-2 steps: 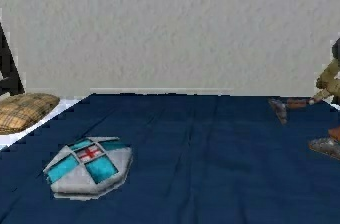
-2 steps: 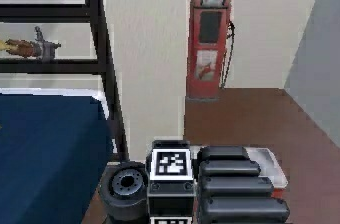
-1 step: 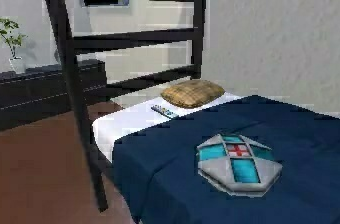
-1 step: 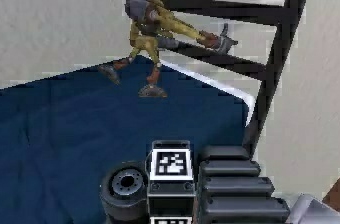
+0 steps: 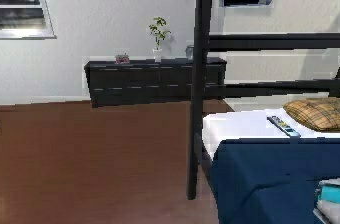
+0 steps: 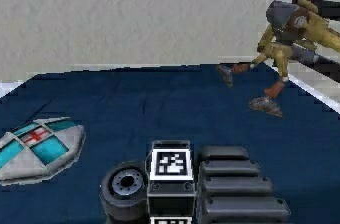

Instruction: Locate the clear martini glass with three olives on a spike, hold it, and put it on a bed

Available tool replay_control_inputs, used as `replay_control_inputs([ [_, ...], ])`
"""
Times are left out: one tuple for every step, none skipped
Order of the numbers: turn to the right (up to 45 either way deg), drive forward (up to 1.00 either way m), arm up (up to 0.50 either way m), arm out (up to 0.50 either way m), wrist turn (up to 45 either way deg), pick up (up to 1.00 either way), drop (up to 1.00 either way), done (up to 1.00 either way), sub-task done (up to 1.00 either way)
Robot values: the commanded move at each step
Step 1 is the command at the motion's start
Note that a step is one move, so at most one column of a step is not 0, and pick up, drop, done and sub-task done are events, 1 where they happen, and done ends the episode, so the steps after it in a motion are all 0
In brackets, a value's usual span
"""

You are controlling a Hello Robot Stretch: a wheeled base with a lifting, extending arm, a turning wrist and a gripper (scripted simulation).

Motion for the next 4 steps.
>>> replay_control_inputs([
  [0.0,0.15,0.00,0.00,0.0,0.00,0.00,0.00,0.00],
  [45.0,0.00,0.00,0.00,0.0,0.00,0.00,0.00,0.00],
  [45.0,0.00,0.00,0.00,0.0,0.00,0.00,0.00,0.00],
  [45.0,0.00,0.00,0.00,0.0,0.00,0.00,0.00,0.00],
])
